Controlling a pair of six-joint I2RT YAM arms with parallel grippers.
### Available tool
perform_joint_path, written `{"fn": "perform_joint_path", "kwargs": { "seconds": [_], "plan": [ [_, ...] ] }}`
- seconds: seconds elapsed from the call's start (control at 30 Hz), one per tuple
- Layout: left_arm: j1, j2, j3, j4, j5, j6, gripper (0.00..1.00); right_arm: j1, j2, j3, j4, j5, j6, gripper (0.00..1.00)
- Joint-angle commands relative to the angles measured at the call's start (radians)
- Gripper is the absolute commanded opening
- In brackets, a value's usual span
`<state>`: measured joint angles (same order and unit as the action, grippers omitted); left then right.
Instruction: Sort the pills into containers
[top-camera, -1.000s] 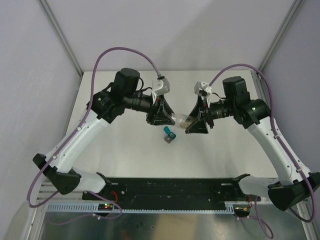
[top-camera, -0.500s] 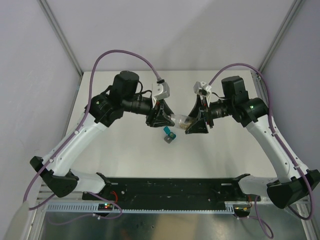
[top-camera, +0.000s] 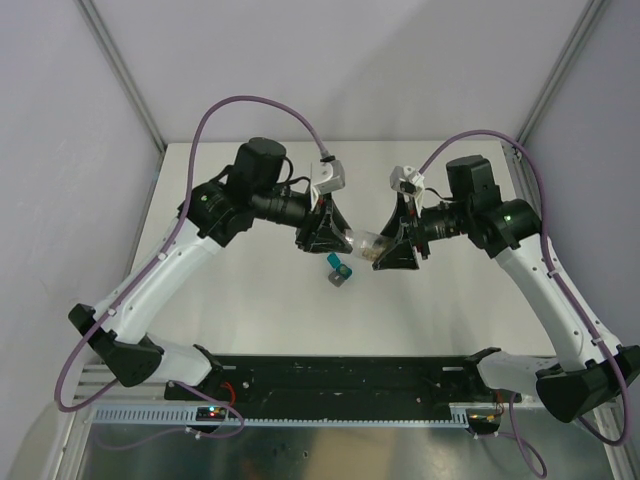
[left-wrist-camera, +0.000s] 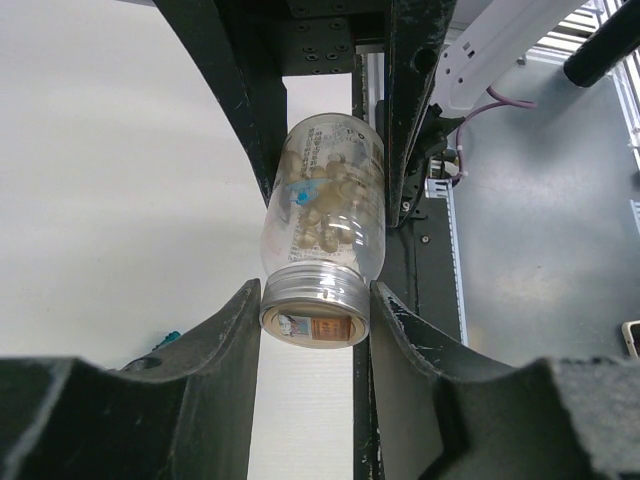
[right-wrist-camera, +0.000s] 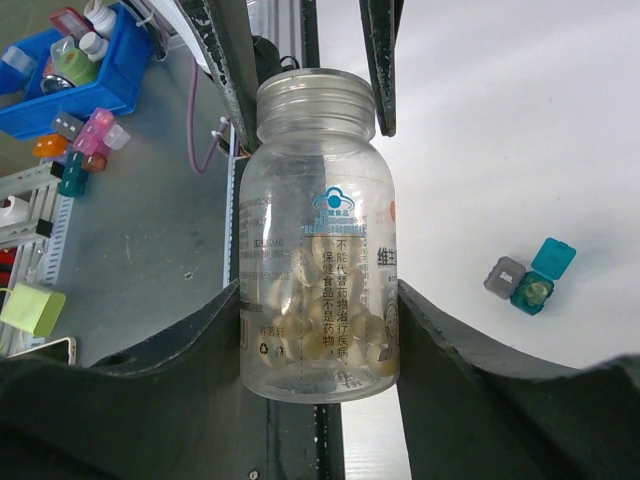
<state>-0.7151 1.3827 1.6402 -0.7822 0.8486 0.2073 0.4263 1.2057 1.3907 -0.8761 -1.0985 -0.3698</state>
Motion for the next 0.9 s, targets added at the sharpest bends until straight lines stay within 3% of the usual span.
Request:
{"fn": "perform_joint_path", "kwargs": {
  "seconds": [0.0, 0.2, 0.33, 0.57, 0.87],
  "plan": [
    [-0.007, 0.005, 0.028, -0.009, 0.061, -0.056, 0.15, 0.008, -0.019, 0.004, 0.059, 0.026, -0.019, 0.00],
    [-0.007, -0.004, 0.020, -0.010, 0.055, -0.045, 0.57, 0.006, -0.021, 0.004, 0.061, 0.025, -0.016, 0.00],
    [-0.007, -0.001, 0.022, -0.009, 0.055, -0.041, 0.72, 0.005, -0.019, 0.004, 0.067, 0.021, -0.010, 0.00],
    [-0.013, 0.018, 0.025, -0.009, 0.064, -0.035, 0.83, -0.001, -0.021, 0.004, 0.079, 0.005, 0.002, 0.00],
    [-0.023, 0.066, 0.066, 0.010, 0.065, -0.067, 0.81, -0.004, -0.019, 0.004, 0.081, -0.006, 0.006, 0.00]
  ]
}}
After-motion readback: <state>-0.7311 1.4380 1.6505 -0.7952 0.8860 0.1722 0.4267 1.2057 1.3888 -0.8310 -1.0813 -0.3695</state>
